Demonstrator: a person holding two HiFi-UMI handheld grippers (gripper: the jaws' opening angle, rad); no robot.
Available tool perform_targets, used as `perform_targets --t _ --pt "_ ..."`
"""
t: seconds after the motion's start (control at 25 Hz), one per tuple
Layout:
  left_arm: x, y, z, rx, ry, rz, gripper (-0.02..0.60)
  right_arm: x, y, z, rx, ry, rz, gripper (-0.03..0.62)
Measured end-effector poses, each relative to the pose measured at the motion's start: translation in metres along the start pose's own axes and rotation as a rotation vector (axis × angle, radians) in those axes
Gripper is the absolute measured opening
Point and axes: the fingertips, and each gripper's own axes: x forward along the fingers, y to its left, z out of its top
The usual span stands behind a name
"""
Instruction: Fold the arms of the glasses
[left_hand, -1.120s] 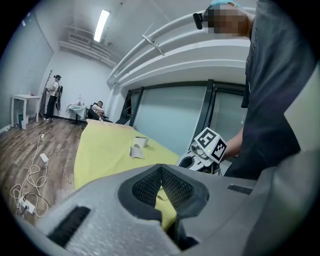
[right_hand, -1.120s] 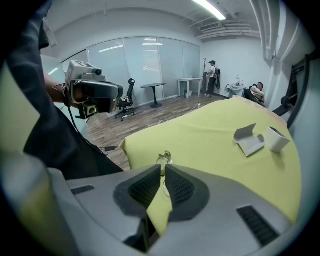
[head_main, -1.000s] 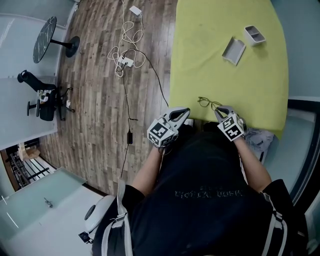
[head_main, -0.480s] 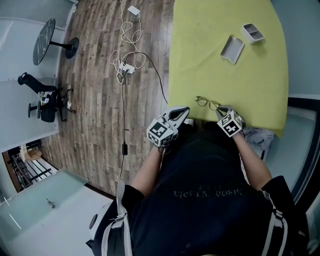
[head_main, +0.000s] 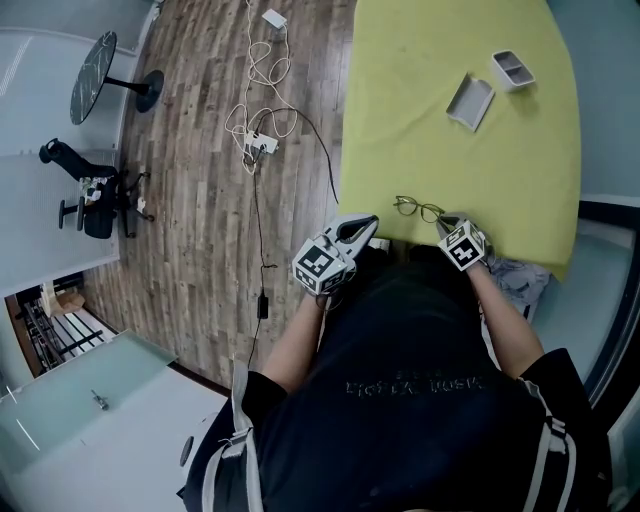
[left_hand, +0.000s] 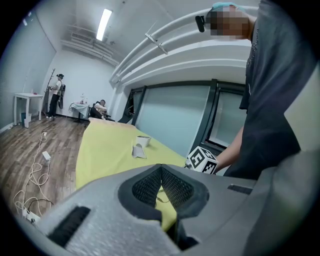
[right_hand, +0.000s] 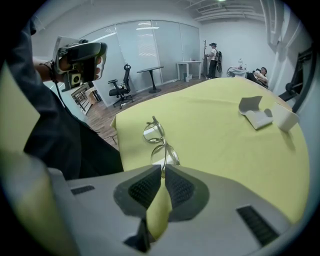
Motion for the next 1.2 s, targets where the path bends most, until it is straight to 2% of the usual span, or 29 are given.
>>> perform_targets --t 0.8,1.0,1.2 --pt "-0.007 0.003 -0.002 -0.009 0.004 0.028 0.018 0.016 0.001 0.001 -0.045 0.023 0.03 0.043" --pt "-0.011 0.001 -0.005 -0.021 0.003 0.04 0.018 0.018 -0.001 0.0 -0.054 0.037 0.023 0.043" --pt "-0.013 0.001 -0.007 -0.052 -0.024 0.055 0.018 0.016 -0.003 0.002 -0.027 0.003 0.013 0.044"
